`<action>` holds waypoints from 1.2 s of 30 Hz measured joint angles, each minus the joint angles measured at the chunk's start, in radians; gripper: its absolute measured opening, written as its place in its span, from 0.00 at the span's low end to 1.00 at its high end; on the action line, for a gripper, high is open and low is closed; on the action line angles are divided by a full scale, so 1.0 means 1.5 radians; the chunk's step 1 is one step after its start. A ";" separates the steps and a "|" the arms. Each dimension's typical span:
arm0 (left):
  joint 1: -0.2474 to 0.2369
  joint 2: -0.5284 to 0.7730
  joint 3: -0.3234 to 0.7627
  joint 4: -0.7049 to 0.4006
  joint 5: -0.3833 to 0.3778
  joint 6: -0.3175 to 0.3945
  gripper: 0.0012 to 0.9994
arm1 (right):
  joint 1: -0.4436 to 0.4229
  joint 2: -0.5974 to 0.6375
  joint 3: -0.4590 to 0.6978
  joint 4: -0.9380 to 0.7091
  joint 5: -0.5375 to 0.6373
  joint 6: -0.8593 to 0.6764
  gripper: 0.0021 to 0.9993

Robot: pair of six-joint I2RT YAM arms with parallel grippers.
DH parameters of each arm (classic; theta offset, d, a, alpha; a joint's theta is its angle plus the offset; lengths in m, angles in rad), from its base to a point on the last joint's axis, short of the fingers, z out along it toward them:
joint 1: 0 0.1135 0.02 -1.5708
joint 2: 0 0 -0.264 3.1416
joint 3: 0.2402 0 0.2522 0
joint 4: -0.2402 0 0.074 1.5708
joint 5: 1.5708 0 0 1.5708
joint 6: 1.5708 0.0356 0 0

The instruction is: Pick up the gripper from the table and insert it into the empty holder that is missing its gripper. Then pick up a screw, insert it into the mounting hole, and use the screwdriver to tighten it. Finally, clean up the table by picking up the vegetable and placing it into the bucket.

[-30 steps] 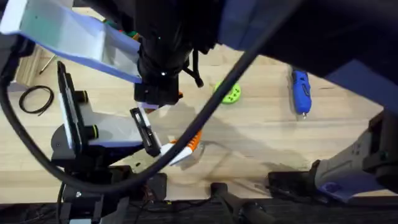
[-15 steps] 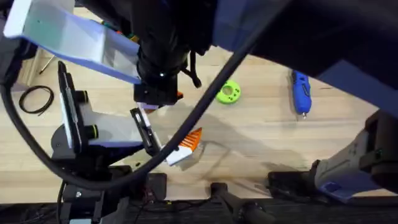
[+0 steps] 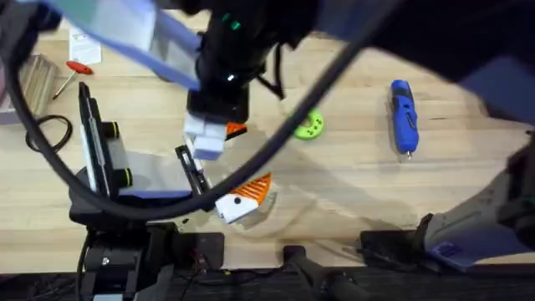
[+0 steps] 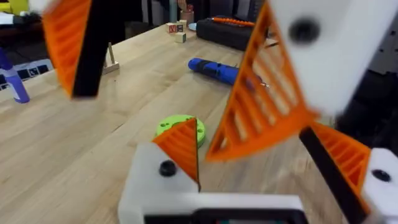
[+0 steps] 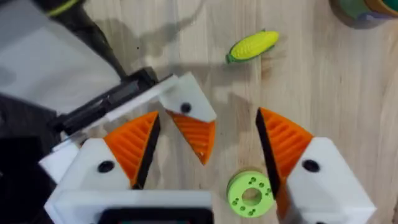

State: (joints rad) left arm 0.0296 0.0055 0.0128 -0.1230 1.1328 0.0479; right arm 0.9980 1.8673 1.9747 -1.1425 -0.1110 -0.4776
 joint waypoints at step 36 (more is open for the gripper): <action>0.000 0.000 0.000 0.000 0.000 0.001 0.99 | -0.285 -0.452 -0.433 0.099 0.084 0.346 0.93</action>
State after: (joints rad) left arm 0.0296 0.0052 0.0128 -0.1230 1.1328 0.0490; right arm 0.5705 1.1896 1.3247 -0.9940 0.0143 0.0417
